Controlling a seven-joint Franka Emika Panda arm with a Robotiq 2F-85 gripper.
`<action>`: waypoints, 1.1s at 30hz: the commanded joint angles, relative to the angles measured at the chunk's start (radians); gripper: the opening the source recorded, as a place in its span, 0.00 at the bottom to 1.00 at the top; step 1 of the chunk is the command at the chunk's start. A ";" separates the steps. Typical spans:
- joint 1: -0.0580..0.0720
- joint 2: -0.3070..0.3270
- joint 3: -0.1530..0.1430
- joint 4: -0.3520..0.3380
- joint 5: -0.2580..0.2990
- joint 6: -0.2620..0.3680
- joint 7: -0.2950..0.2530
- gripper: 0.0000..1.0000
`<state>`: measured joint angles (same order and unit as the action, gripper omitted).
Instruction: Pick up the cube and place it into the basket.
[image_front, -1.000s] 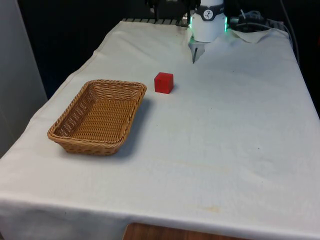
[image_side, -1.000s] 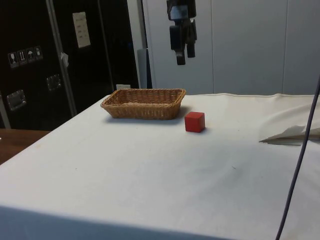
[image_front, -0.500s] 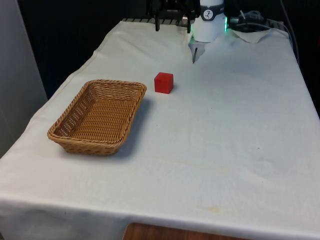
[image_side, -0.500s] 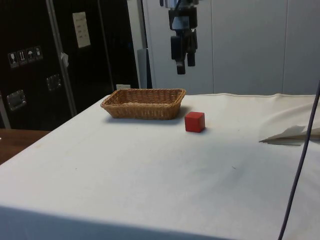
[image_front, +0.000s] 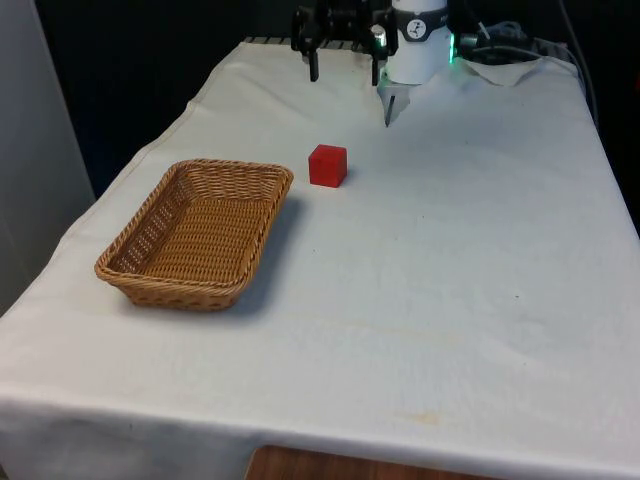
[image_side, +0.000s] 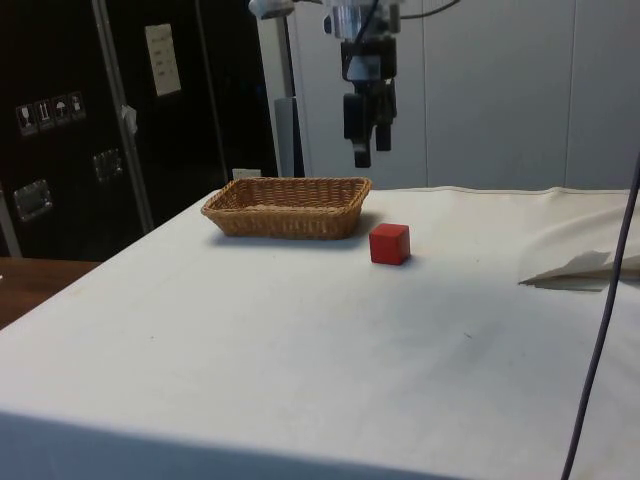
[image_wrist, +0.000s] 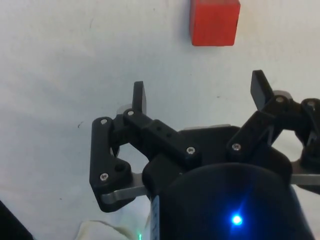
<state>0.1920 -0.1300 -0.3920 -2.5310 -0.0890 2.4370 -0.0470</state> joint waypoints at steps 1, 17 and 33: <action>0.001 0.001 -0.004 -0.008 0.013 0.015 -0.013 1.00; 0.000 0.062 -0.028 -0.019 0.079 0.073 -0.082 1.00; -0.001 0.078 -0.028 -0.016 0.077 0.072 -0.080 1.00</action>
<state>0.1910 -0.0540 -0.4190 -2.5440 -0.0170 2.5020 -0.1220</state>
